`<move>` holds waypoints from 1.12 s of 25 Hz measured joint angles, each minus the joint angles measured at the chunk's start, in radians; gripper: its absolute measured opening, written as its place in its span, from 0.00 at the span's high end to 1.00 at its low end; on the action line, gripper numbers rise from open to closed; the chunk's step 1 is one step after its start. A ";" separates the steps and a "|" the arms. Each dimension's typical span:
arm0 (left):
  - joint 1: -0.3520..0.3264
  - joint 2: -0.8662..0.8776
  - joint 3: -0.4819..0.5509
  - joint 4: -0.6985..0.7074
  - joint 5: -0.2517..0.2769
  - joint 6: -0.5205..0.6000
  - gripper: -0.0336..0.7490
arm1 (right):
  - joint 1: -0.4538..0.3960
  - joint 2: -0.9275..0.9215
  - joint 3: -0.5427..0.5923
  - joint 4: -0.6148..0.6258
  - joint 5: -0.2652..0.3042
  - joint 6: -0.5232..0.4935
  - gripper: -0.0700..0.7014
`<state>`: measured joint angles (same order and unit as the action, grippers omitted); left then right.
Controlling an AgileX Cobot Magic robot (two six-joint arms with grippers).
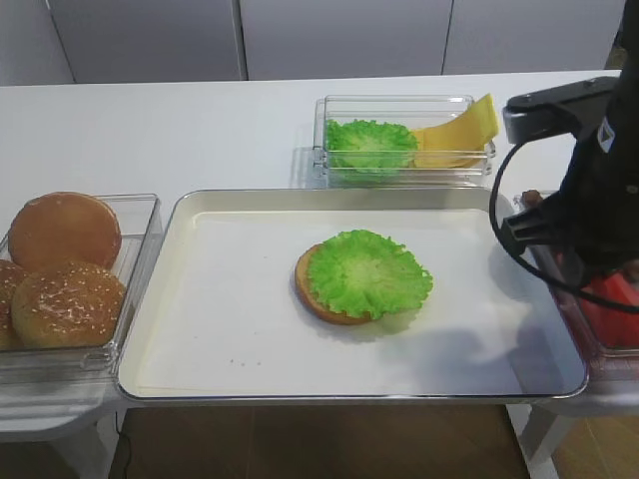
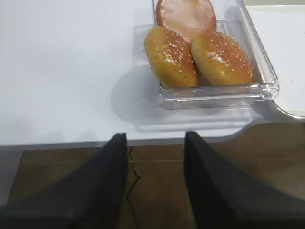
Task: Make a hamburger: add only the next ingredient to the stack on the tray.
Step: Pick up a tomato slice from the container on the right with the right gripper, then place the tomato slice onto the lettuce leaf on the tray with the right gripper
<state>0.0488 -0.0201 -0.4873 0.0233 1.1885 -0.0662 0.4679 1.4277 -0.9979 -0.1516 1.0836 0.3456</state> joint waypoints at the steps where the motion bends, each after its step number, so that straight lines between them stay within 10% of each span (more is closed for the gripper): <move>1: 0.000 0.000 0.000 0.000 0.000 0.000 0.58 | 0.000 -0.005 -0.009 0.000 0.007 0.001 0.83; 17: 0.000 0.000 0.000 0.000 0.000 0.000 0.58 | 0.062 -0.127 -0.225 0.008 0.085 -0.008 0.83; 28: 0.000 0.000 0.000 0.000 0.000 0.000 0.58 | 0.188 0.115 -0.385 0.008 0.044 -0.062 0.83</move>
<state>0.0488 -0.0201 -0.4873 0.0233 1.1885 -0.0662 0.6557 1.5432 -1.3829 -0.1441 1.1275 0.2840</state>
